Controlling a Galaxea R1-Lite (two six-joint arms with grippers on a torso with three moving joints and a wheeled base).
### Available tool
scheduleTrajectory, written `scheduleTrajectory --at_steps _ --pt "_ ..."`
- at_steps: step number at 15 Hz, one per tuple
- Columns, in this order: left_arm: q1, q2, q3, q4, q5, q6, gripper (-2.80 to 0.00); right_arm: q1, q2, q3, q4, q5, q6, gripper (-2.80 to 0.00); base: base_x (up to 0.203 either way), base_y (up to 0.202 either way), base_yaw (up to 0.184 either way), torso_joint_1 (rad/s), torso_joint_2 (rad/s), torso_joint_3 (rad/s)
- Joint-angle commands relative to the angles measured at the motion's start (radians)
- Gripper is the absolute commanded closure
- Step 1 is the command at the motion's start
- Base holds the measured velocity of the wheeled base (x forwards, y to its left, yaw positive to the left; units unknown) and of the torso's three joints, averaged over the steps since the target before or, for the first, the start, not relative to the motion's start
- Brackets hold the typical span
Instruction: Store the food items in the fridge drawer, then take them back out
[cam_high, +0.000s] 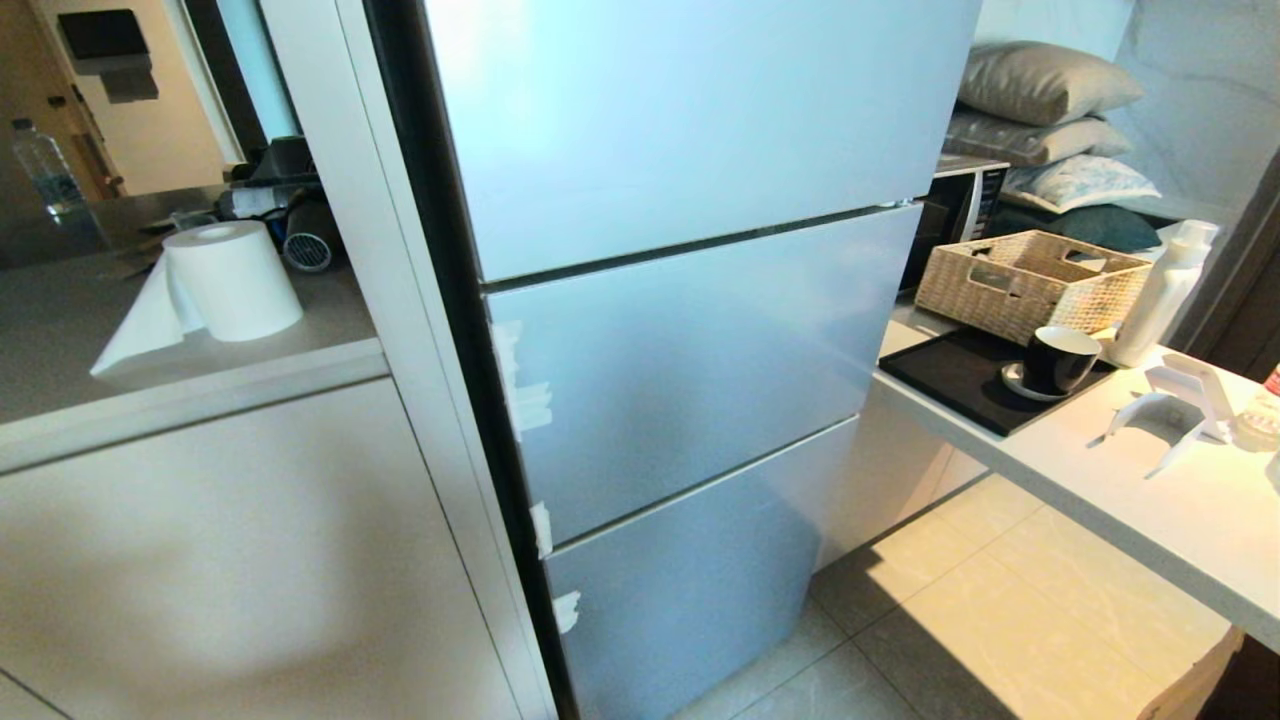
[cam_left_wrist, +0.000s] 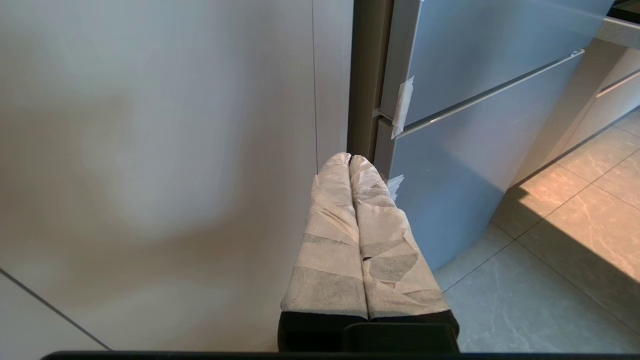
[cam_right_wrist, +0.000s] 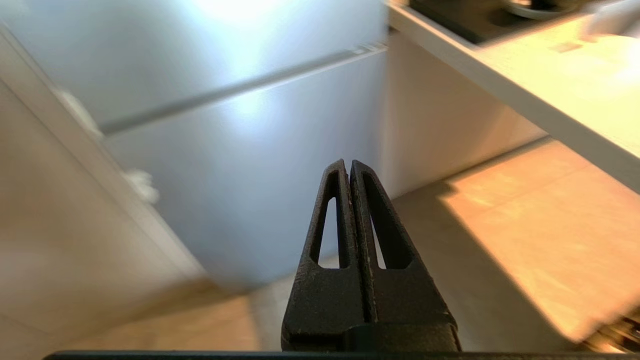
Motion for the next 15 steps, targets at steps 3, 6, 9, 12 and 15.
scheduleTrajectory --at_steps 3,6,9,12,15 --pt "0.0 0.001 0.0 -0.002 -0.001 -0.001 0.0 -0.046 -0.172 0.041 0.112 -0.088 -0.1 0.0 0.0 0.0 0.0 0.0 0.0 0.0" --pt "0.0 0.001 0.0 -0.001 -0.001 -0.001 0.0 -0.046 -0.172 0.041 0.112 -0.087 -0.058 0.0 0.0 0.0 0.0 0.0 0.0 0.0" --pt "0.0 0.001 0.0 0.0 -0.001 -0.001 0.0 -0.046 -0.172 0.041 0.112 -0.087 -0.056 0.0 0.0 0.0 0.0 0.0 0.0 0.0" --pt "0.0 0.001 0.0 -0.002 -0.001 -0.001 0.0 -0.046 -0.172 0.045 0.109 -0.079 -0.093 0.0 0.0 0.0 0.0 0.0 0.0 0.0" --pt "0.0 0.001 -0.001 -0.002 -0.001 -0.001 0.0 -0.046 -0.172 0.044 0.109 -0.076 -0.111 0.0 0.0 0.0 0.0 0.0 0.0 0.0"
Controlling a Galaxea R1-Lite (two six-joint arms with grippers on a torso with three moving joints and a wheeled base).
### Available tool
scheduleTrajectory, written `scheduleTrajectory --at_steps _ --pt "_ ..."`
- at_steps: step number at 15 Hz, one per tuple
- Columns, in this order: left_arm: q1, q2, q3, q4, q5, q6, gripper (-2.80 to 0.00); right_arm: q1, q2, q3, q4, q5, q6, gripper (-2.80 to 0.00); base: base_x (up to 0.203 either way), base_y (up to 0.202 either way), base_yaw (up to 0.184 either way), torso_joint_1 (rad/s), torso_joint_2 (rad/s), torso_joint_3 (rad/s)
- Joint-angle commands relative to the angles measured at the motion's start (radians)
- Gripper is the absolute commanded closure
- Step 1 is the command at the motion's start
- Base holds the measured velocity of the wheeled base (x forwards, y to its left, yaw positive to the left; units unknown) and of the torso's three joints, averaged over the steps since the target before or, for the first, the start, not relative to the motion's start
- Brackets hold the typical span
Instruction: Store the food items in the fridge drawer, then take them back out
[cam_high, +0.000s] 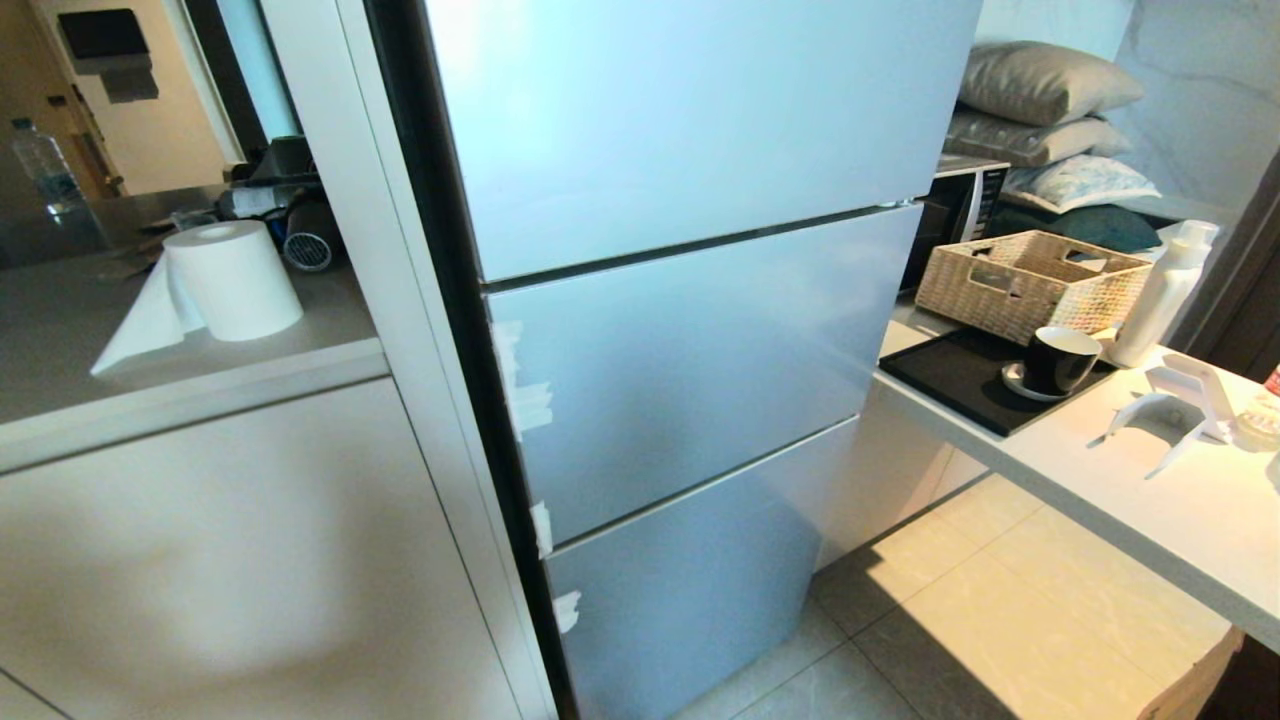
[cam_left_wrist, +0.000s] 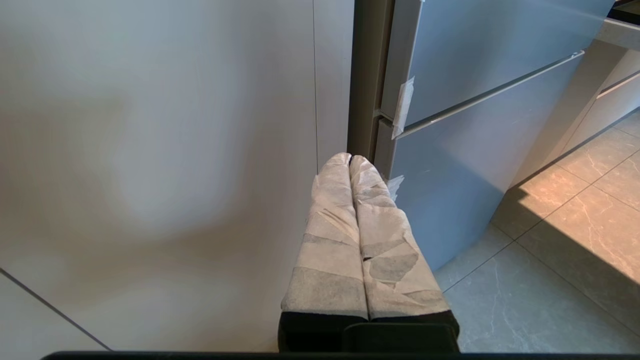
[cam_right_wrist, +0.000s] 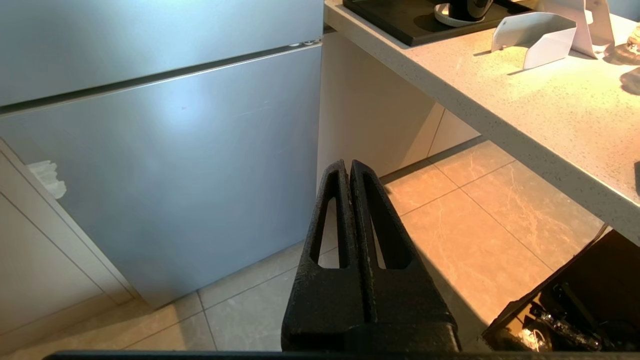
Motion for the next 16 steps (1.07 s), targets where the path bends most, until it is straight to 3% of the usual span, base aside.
scheduleTrajectory --at_steps 1,6,16 --pt "0.0 0.001 0.0 0.0 0.0 0.0 0.0 0.0 0.003 0.001 0.004 0.0 0.0 0.0 0.0 0.0 0.0 0.0 0.0 0.0" --pt "0.0 0.001 -0.004 0.009 0.0 0.007 0.0 0.0 0.003 0.001 0.004 -0.01 0.053 0.0 0.0 0.0 0.0 0.0 0.0 0.0" --pt "0.0 0.003 -0.006 0.015 0.001 -0.009 0.0 0.0 0.003 0.001 0.004 -0.01 0.053 0.0 0.0 0.0 0.0 0.0 0.0 0.0"
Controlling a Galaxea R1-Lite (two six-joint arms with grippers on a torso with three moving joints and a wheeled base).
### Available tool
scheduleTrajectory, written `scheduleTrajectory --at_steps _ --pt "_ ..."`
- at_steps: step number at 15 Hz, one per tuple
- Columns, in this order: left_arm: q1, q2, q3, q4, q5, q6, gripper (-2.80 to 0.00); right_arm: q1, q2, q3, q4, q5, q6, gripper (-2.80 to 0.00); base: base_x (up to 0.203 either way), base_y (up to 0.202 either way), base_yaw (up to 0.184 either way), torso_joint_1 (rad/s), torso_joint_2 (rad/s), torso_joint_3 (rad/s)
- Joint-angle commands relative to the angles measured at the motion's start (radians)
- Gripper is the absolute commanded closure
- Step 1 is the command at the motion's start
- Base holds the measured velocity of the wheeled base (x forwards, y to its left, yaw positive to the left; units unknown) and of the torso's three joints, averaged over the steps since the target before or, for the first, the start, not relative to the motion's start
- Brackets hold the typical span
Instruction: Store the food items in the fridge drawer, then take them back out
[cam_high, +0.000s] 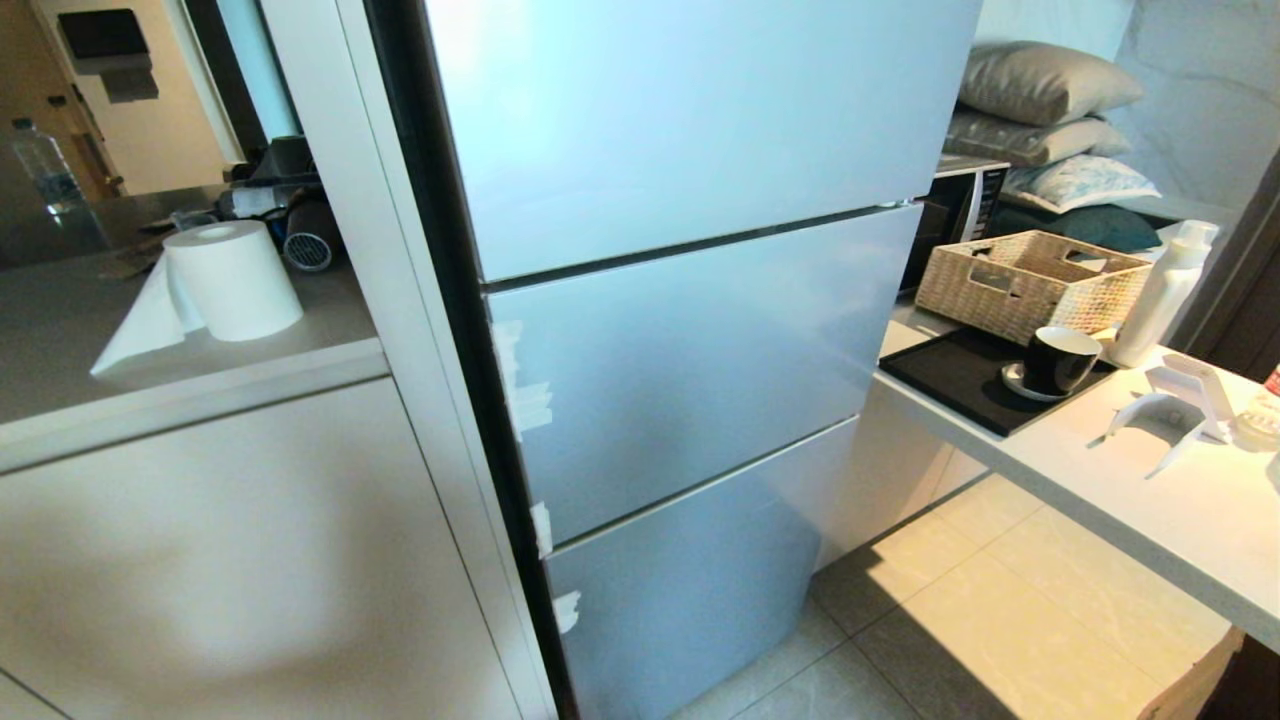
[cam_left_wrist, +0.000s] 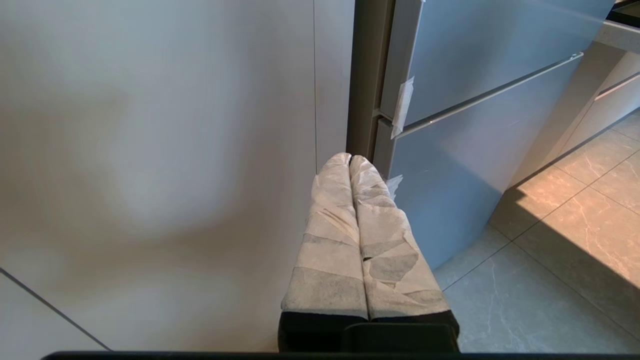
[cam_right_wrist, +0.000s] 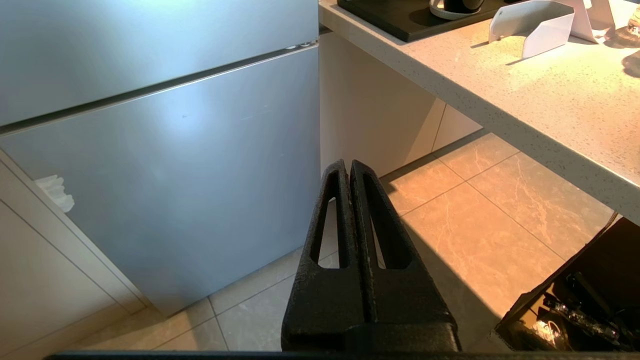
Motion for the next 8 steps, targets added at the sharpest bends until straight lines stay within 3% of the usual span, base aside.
scheduleTrajectory --at_steps 1,8 --pt "0.0 0.011 0.0 0.003 0.001 -0.001 0.0 0.0 0.002 0.0 0.001 0.0 0.0 0.0 0.0 0.0 0.0 0.0 0.0 0.0" --pt "-0.001 -0.001 0.009 -0.027 0.001 -0.013 0.0 0.0 0.002 0.0 0.001 0.0 0.0 0.0 0.0 0.0 0.0 0.0 0.0 0.0"
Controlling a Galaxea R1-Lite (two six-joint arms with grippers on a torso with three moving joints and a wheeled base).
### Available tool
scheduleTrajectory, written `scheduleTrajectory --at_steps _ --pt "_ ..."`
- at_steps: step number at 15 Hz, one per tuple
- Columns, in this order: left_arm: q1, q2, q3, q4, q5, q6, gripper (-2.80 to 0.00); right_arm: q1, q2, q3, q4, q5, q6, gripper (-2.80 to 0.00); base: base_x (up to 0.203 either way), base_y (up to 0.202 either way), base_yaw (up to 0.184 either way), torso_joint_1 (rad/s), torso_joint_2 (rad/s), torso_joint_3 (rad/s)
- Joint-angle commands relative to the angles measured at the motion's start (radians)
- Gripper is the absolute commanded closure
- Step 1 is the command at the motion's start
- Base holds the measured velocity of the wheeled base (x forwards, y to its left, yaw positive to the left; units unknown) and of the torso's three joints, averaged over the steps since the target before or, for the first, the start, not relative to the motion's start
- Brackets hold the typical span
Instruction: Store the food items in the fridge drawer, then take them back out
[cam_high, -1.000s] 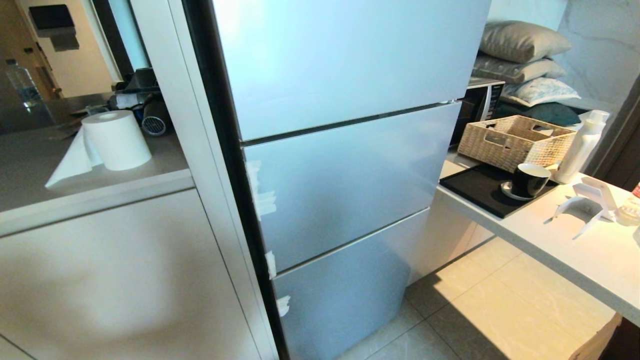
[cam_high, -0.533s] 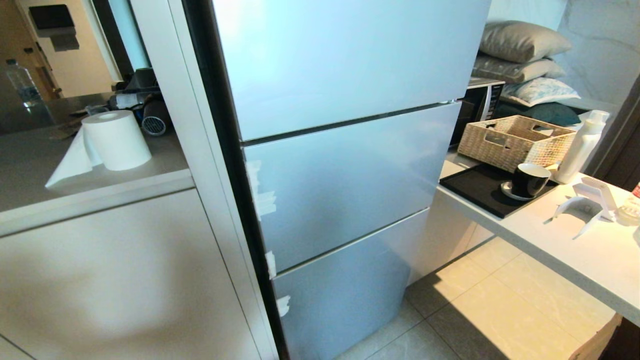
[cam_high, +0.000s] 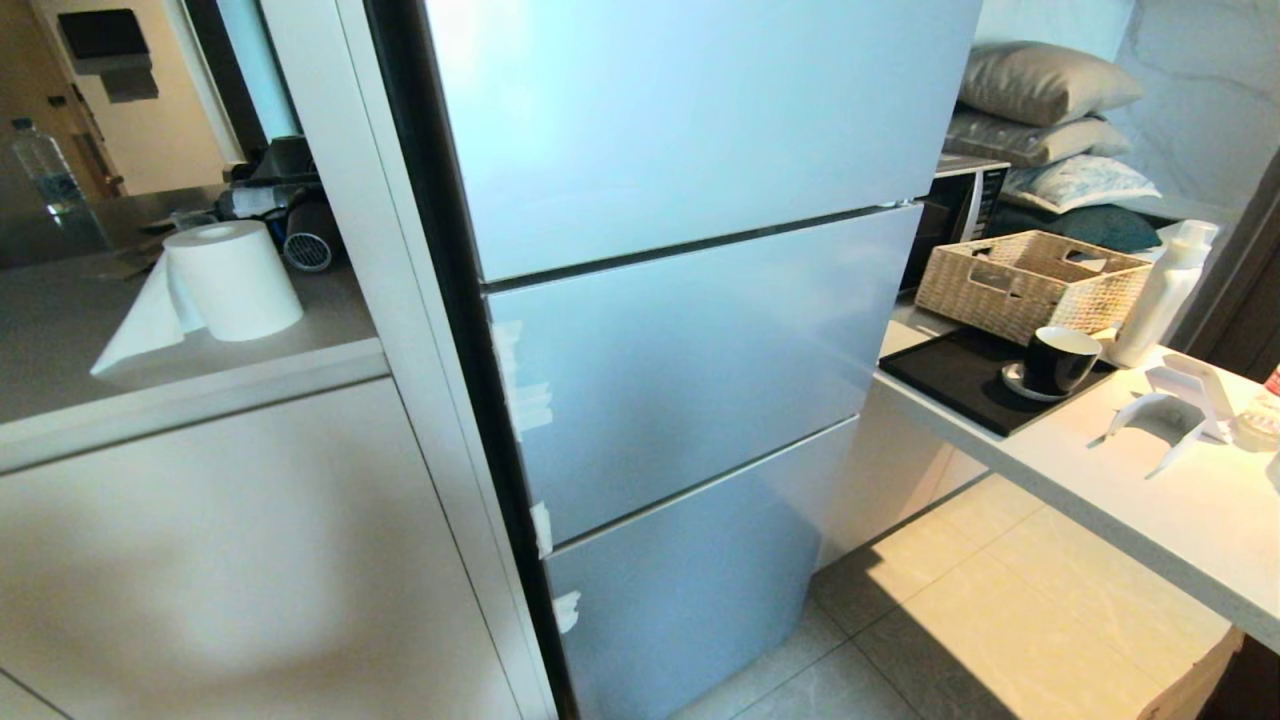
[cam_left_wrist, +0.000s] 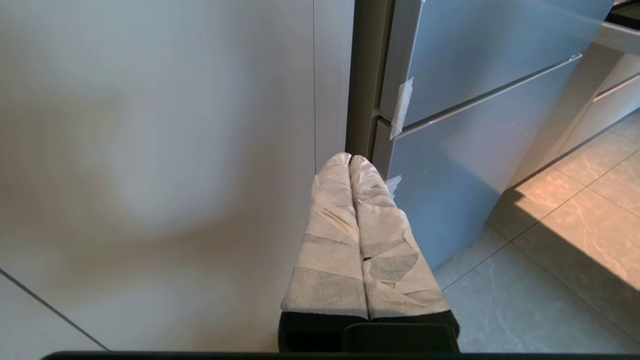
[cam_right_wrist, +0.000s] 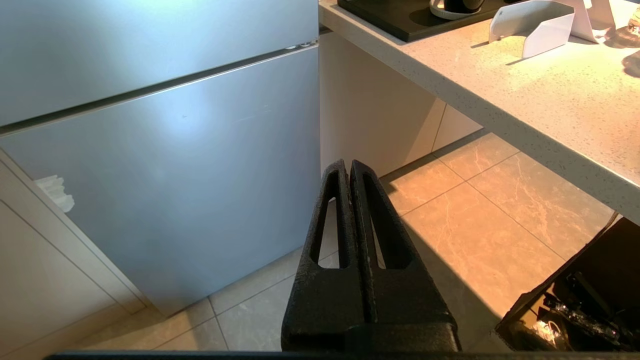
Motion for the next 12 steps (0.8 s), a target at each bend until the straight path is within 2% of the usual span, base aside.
scheduleTrajectory --at_steps 1,7,9,10,12 --pt "0.0 -0.003 0.004 -0.013 0.0 -0.003 0.0 0.0 0.002 0.0 0.0 0.0 -0.001 0.0 0.0 0.0 0.0 0.0 0.0 0.0" --pt "0.0 -0.003 -0.002 -0.025 -0.002 0.011 0.0 0.0 0.001 0.0 0.0 0.0 0.0 0.0 0.0 0.0 0.0 0.0 0.0 0.0" --pt "0.001 0.026 -0.13 -0.03 -0.008 -0.015 0.0 0.0 0.002 0.0 0.0 0.0 0.001 0.0 0.0 0.0 0.0 0.0 0.0 0.0" --pt "0.001 0.076 -0.206 -0.029 -0.01 -0.027 0.0 0.0 0.002 0.0 0.0 0.0 0.001 0.0 0.0 0.0 0.0 0.0 0.0 0.0" --pt "0.0 0.23 -0.275 -0.038 -0.023 -0.075 0.0 0.0 0.002 0.0 0.0 0.0 -0.001 0.0 0.0 0.0 0.0 0.0 0.0 0.0"
